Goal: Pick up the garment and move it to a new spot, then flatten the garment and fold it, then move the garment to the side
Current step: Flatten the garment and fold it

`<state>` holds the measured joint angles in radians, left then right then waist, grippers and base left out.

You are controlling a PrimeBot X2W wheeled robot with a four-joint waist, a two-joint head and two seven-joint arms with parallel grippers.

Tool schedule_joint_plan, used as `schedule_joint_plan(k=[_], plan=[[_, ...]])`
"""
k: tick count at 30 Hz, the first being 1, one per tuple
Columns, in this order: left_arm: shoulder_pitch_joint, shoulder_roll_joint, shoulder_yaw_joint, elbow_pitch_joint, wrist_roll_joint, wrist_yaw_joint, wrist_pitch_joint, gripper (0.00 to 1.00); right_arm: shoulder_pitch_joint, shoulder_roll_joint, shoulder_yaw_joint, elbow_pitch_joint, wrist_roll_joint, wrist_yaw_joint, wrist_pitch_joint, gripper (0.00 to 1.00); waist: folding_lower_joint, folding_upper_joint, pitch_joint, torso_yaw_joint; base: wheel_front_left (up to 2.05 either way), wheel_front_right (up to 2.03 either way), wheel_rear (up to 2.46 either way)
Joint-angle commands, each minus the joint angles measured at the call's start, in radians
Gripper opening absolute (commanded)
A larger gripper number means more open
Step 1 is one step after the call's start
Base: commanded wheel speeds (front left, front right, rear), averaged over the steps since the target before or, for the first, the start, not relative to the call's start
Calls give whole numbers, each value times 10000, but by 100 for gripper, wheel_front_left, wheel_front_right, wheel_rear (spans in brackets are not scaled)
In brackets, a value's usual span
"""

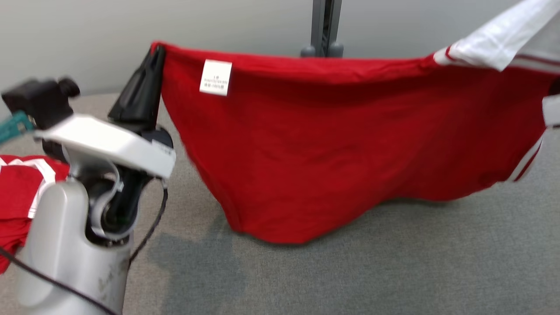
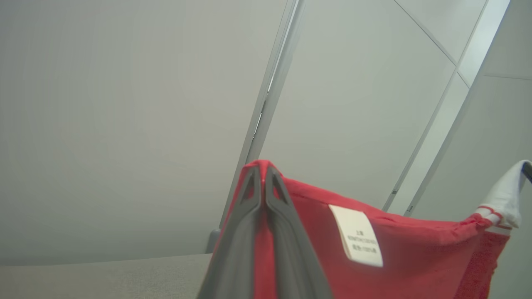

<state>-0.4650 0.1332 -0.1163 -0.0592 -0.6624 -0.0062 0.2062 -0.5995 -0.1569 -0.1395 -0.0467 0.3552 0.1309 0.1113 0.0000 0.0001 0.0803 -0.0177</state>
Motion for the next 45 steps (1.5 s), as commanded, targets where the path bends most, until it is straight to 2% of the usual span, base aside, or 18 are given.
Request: schedule_joint_plan(k=[1, 6, 8, 9, 14, 20, 22, 23, 25, 29, 35, 41, 45], plan=[[-468, -10, 60, 8, -245, 64, 293, 0, -355, -69, 2, 130, 3, -3, 130, 0, 0, -1, 426, 10, 0, 0, 0], [-2858, 150, 117, 541, -855, 313, 1788, 0, -2279, -917, 886, 725, -519, -3, 453, 0, 0, -1, 1938, 57, 0, 0, 0], [-4602, 341, 101, 1264, -655, 425, 2132, 0, -3911, -1222, 1358, 1525, -455, -5, 336, 0, 0, -1, 2945, -4, 0, 0, 0], [-5843, 438, -23, 1929, -326, 296, 1985, 0, -5153, -1297, 1581, 2281, -431, -5, 133, 0, 0, -1, 3514, -41, 0, 0, 0], [-8615, 845, -179, 3675, 843, 10, 591, 0, -8076, -1118, 1960, 4274, -990, -3, -1141, 0, 0, -1, 4664, -221, 0, 0, 0], [-10830, 986, -426, 5572, 2126, -232, -2230, 0, -10063, -525, 1305, 5871, -1748, -5, -3528, 0, 0, -1, 5325, -328, 0, 0, 0], [-11080, 788, -239, 6242, 1986, -193, -2921, 0, -10102, -265, 1137, 5955, -1938, -3, -3728, 0, 0, -1, 5417, -335, 0, 0, 0], [-11080, 788, -239, 6242, 1986, -193, -2921, 0, -10102, -265, 1137, 5955, -1938, -3, -3728, 0, 0, -1, 5417, -335, 0, 0, 0], [-11269, 788, -383, 6675, 2160, -426, -3493, 0, -9859, -47, 1206, 5707, -1973, -3, -3776, 0, 0, -1, 5555, -335, 0, 0, 0], [-10852, 868, -782, 7589, 2441, -802, -4301, 0, -8651, 54, 1667, 5115, -1913, -5, -3779, 0, 0, -1, 5760, -305, 0, 0, 0], [-9649, 1177, -1749, 8384, 3301, -1109, -4700, 0, -6559, 205, 2078, 5033, -1571, -5, -3783, 0, 0, -1, 5777, -273, 0, 0, 0], [-7521, 1644, -2654, 7565, 4471, -1208, -4721, 0, -4565, 254, 2492, 5364, -1126, -5, -3786, 0, 0, -1, 5436, -185, 0, 0, 0], [-6459, 1925, -3168, 7220, 5075, -1217, -4723, 0, -3771, 212, 2753, 5683, -979, -3, -3787, 0, 0, -1, 5081, -134, 0, 0, 0]])
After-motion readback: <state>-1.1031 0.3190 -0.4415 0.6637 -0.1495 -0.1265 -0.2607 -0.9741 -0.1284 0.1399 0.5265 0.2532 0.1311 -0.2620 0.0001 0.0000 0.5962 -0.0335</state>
